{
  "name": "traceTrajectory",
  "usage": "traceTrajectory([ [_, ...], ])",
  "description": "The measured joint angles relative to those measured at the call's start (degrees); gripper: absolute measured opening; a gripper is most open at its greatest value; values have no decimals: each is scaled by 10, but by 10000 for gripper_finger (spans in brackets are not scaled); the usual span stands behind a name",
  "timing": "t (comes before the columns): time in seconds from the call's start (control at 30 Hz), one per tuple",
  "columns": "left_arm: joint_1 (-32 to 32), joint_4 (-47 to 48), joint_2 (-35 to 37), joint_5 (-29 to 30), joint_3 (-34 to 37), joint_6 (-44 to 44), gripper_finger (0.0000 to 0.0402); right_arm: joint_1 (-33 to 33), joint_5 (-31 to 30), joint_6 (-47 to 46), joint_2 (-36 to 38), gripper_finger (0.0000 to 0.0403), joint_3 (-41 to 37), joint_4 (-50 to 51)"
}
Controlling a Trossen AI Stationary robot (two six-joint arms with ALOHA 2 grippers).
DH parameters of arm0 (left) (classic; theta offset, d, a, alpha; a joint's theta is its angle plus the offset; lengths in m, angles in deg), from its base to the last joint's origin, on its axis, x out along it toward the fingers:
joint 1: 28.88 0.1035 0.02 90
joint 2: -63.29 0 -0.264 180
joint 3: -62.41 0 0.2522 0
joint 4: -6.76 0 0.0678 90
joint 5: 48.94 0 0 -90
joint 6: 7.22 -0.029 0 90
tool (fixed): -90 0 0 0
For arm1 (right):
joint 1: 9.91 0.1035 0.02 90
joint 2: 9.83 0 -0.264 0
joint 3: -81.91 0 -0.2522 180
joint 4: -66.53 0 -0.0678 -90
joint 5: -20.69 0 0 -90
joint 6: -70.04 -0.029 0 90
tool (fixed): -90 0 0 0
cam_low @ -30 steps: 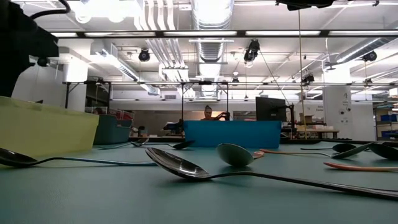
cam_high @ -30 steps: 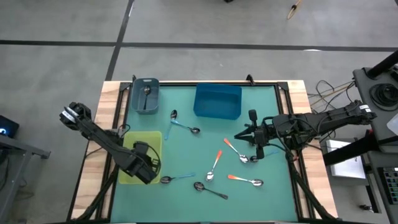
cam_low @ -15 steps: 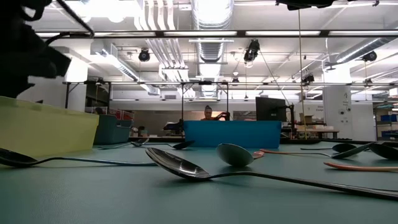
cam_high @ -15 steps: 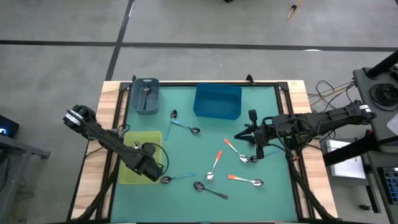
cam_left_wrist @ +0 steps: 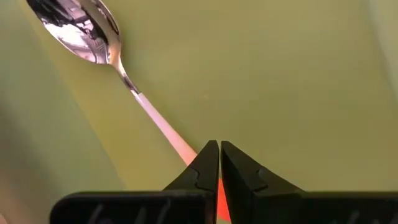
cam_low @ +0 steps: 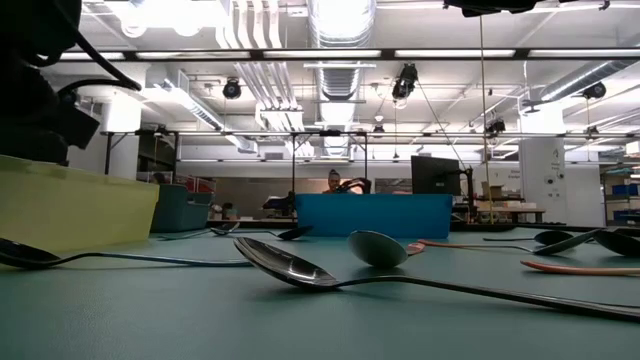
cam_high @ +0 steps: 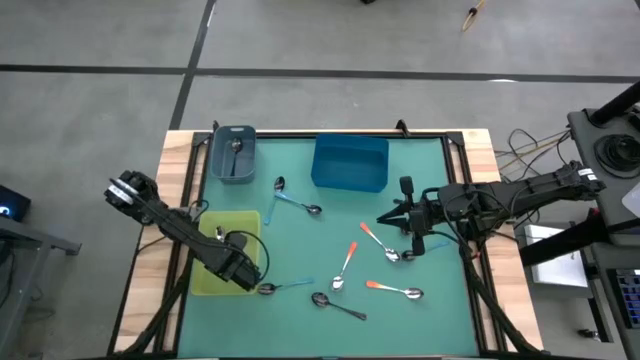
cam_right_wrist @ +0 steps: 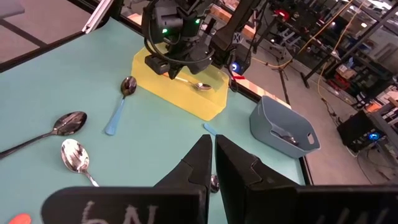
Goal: Sort silverware by color (type)
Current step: Put the orange spoon into the yellow bin
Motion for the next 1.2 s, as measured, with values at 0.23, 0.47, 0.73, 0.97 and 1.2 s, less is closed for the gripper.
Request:
traceTrajectory([
  [0.23, 0, 0, -1, -7, 1, 11, 0, 0, 0, 1, 0, 13, 0, 0],
  [0.47, -4, -2, -2, -5, 1, -23, 0, 0, 0, 1, 0, 13, 0, 0],
  [0.73, -4, 72, 10, -6, -65, -220, 0, 0, 0, 0, 0, 13, 0, 0],
  [0.97, 8, 84, 41, 47, -125, -562, 0, 0, 0, -5, 0, 13, 0, 0],
  [1.2, 25, 79, 91, 77, -46, -643, 0, 0, -2, -5, 0, 13, 0, 0],
])
